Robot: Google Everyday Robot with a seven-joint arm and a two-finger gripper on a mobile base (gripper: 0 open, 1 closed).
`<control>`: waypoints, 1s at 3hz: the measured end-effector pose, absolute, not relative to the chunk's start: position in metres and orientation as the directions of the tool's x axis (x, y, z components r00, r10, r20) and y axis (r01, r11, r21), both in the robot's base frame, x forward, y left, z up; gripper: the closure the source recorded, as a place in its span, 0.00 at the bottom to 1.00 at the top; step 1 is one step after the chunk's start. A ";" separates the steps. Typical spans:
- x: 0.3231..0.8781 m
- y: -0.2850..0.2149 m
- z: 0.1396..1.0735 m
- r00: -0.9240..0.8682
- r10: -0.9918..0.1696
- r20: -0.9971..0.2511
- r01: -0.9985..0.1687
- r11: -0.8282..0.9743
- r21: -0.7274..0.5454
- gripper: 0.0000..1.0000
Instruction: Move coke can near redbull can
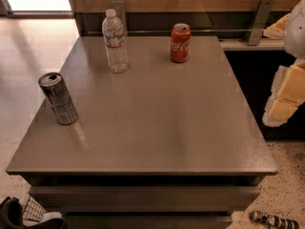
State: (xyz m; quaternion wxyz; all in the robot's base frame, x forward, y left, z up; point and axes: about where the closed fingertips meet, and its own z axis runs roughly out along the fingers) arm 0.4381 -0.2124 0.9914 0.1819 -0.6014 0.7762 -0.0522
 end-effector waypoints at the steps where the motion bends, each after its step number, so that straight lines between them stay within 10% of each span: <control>1: 0.438 -0.212 0.991 -0.210 -0.953 -0.220 -0.914 0.271 -0.300 0.00; 3: 0.510 -0.237 1.008 -0.204 -0.883 -0.423 -0.848 0.375 -0.374 0.00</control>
Offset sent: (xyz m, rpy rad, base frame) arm 0.0688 -0.0264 0.0163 0.1074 -0.1137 0.0044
